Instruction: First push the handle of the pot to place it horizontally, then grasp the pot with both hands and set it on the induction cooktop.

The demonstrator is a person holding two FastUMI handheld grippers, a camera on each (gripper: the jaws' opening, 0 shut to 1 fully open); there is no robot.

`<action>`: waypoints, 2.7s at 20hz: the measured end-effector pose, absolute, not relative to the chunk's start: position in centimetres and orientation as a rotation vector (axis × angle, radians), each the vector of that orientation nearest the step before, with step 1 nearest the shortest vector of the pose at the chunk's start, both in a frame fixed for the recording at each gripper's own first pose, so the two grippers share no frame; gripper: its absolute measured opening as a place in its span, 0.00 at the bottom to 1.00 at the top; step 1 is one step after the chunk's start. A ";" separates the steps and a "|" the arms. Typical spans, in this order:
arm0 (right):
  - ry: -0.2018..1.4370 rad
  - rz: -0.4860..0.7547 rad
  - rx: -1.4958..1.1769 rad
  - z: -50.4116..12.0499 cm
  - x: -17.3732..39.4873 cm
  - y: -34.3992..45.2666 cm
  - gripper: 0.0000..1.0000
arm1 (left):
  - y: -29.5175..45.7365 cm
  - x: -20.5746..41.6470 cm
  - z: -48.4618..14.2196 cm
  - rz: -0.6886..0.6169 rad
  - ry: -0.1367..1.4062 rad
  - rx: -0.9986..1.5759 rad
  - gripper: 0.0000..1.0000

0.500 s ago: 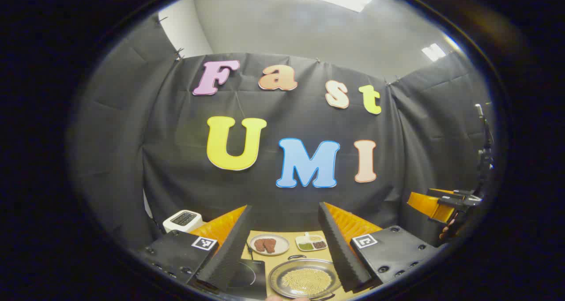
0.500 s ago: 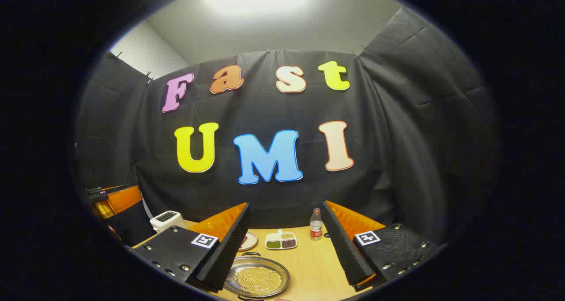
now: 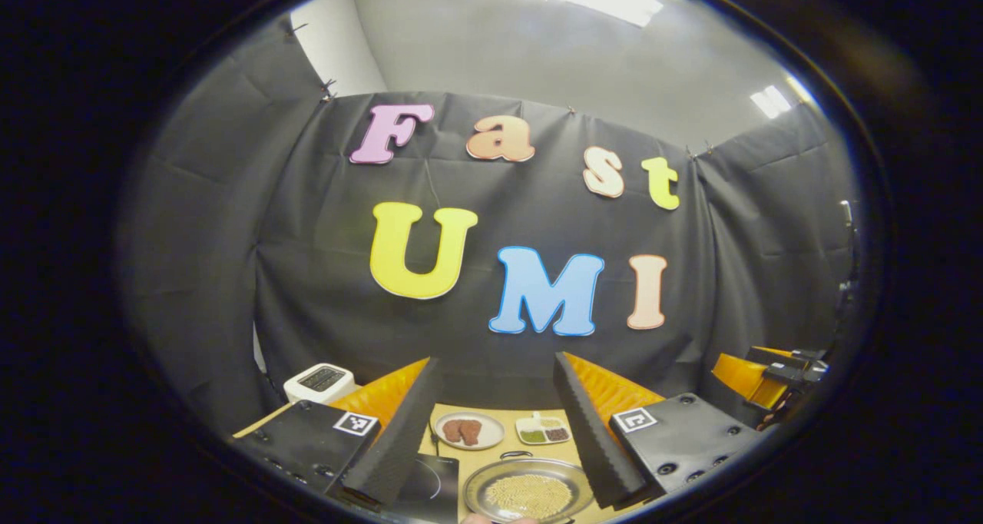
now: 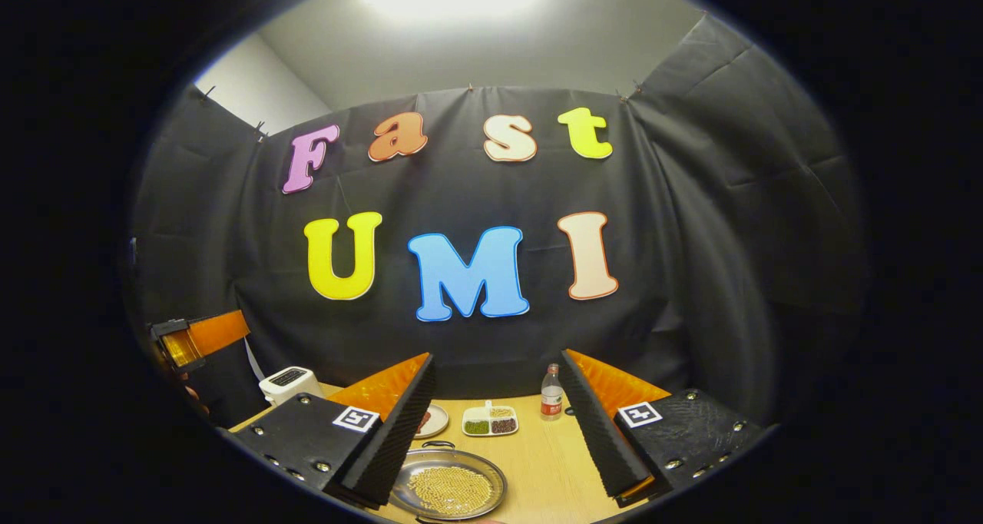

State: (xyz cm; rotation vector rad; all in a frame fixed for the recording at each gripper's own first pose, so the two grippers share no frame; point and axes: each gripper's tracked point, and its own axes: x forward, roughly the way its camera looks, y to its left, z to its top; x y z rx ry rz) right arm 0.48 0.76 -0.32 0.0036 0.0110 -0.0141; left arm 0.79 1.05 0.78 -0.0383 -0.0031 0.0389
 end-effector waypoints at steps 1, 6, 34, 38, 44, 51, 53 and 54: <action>0.014 -0.015 0.008 -0.3 0.4 0.8 0.97 | 1.3 0.7 0.5 0.045 0.001 -0.039 0.99; 0.025 -0.013 0.009 -0.9 0.4 1.3 0.97 | 1.6 0.3 -0.2 0.049 0.017 -0.030 0.99; 0.637 0.318 0.041 -21.9 -3.9 11.7 0.07 | 2.7 -3.3 -1.3 0.054 0.002 0.014 0.99; 0.757 0.339 0.036 -25.3 -4.9 12.3 0.02 | 3.5 -3.9 -1.4 0.072 0.004 0.021 0.99; 0.988 0.347 0.064 -32.2 -6.2 13.5 0.02 | 4.9 -4.7 -1.7 0.101 0.017 0.027 0.99; 1.183 0.393 0.062 -38.0 -8.2 16.0 0.02 | 6.9 -5.5 -2.2 0.147 0.034 0.033 0.99; 1.223 0.389 0.088 -39.5 -8.1 16.5 0.02 | 7.8 -5.7 -2.7 0.166 0.045 0.033 0.99; 1.234 0.378 0.102 -40.1 -7.8 16.7 0.02 | 8.3 -5.8 -2.9 0.175 0.051 0.032 0.99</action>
